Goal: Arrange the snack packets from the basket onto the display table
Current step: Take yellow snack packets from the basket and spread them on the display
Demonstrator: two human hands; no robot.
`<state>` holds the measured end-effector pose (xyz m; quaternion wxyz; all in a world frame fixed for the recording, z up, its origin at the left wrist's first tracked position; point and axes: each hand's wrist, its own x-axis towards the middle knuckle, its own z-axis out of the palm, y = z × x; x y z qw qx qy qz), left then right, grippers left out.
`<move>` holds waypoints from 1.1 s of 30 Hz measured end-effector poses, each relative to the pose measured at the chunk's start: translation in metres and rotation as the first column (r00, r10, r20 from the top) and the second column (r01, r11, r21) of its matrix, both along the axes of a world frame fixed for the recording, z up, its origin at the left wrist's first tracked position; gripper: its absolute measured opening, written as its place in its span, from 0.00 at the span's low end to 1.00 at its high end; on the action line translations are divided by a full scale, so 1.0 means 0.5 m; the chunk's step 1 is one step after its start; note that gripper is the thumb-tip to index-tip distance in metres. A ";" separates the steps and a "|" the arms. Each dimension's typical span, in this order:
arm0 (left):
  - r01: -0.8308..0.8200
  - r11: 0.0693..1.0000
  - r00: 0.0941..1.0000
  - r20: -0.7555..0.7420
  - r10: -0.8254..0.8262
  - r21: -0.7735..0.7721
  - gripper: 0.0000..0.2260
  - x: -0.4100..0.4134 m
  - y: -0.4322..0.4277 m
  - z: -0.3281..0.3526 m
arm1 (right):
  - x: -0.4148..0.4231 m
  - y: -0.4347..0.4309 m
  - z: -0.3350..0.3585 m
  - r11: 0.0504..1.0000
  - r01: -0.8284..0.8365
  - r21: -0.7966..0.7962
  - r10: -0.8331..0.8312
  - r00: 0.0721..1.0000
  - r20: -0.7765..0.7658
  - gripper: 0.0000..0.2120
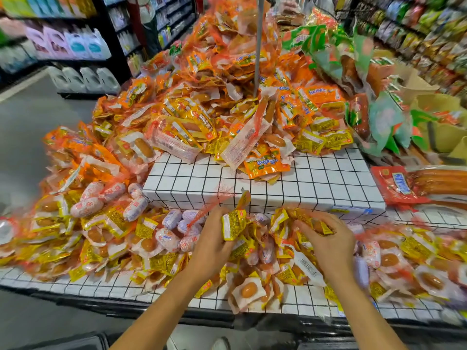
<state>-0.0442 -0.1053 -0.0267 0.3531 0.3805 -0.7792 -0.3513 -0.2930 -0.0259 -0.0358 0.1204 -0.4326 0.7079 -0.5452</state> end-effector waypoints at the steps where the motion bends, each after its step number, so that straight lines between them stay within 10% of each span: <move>1: -0.003 1.000 1.000 0.003 0.003 0.009 0.17 -0.003 0.000 0.002 | 0.001 0.001 0.006 1.000 -0.003 -0.012 0.003 1.000 0.010 0.15; 33: -0.026 0.992 0.993 -0.108 0.039 0.122 0.13 -0.085 0.043 0.114 | -0.070 0.103 0.123 0.993 0.121 0.010 -0.120 0.966 0.227 0.14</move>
